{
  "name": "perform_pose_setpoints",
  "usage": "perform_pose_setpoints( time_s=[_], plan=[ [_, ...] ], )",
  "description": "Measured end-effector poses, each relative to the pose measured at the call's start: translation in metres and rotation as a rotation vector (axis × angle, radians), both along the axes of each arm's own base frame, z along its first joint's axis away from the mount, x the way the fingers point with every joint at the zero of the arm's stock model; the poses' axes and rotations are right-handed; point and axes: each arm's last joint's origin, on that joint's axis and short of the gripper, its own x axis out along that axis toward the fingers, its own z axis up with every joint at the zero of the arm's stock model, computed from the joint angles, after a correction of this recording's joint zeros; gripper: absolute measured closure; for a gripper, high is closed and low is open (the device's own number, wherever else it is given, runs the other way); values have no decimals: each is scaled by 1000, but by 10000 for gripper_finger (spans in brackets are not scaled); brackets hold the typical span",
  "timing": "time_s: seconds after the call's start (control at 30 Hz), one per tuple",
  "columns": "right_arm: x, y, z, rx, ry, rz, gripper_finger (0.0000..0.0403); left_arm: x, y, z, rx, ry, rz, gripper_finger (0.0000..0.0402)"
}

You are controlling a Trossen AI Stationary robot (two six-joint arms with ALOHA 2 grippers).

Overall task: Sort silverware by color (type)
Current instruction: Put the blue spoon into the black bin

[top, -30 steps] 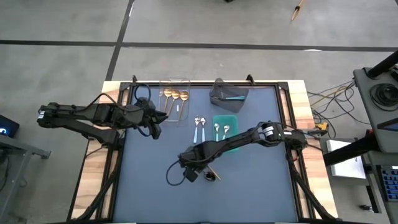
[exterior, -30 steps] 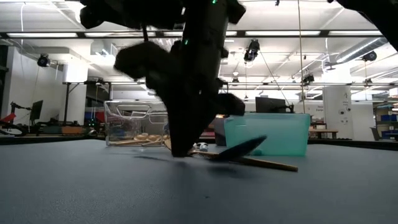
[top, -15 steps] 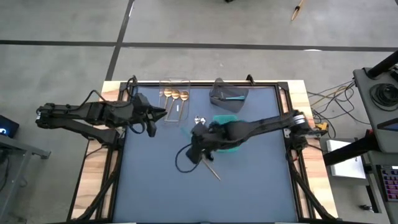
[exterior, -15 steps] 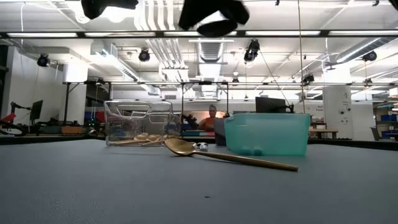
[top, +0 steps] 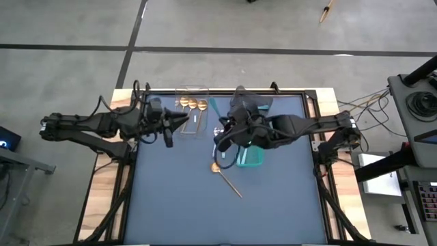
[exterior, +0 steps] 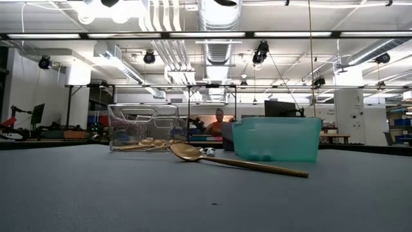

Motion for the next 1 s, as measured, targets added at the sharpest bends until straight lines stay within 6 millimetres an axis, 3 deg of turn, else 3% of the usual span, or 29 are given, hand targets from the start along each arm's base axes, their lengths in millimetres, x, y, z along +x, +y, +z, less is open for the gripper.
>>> perform_pose_setpoints(
  time_s=[0.37, 0.63, 0.87, 1.0],
  plan=[
    [-17, -34, 37, -93, -109, 31, 393, 24, -3, 10, 109, -135, -28, 346],
    [-28, -58, 55, -157, -153, 22, 393, 56, -3, 7, 177, -214, 64, 296],
    [-52, -92, 74, -164, -208, -9, 393, 79, 16, 7, 148, -267, 155, 244],
    [-60, -113, 82, -189, -241, 20, 394, 99, 27, 20, 185, -266, 182, 235]
  ],
)
